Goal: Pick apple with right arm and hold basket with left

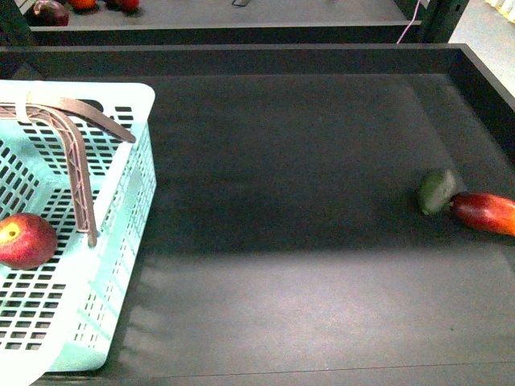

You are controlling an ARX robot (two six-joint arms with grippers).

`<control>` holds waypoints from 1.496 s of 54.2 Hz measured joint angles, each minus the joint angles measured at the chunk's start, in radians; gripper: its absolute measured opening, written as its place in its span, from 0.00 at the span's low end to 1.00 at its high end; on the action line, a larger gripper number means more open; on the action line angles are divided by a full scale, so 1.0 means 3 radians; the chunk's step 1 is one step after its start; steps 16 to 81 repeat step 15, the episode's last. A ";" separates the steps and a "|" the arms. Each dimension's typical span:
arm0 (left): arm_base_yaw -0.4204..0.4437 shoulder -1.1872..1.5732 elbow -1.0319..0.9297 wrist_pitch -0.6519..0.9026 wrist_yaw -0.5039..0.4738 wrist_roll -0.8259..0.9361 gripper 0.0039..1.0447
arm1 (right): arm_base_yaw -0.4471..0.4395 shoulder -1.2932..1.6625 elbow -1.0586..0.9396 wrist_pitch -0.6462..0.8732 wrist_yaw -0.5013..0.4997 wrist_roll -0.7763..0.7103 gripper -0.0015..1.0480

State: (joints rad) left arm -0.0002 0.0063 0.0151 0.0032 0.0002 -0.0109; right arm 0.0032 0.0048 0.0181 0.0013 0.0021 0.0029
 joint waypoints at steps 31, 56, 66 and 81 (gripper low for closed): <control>0.0000 0.0000 0.0000 0.0000 0.0000 0.0006 0.93 | 0.0000 0.0000 0.0000 0.0000 0.0000 0.0000 0.92; 0.0000 0.0000 0.0000 0.0000 0.0000 0.0006 0.93 | 0.0000 0.0000 0.0000 0.0000 0.0000 0.0000 0.92; 0.0000 0.0000 0.0000 0.0000 0.0000 0.0006 0.93 | 0.0000 0.0000 0.0000 0.0000 0.0000 0.0000 0.92; 0.0000 0.0000 0.0000 0.0000 0.0000 0.0006 0.93 | 0.0000 0.0000 0.0000 0.0000 0.0000 0.0000 0.92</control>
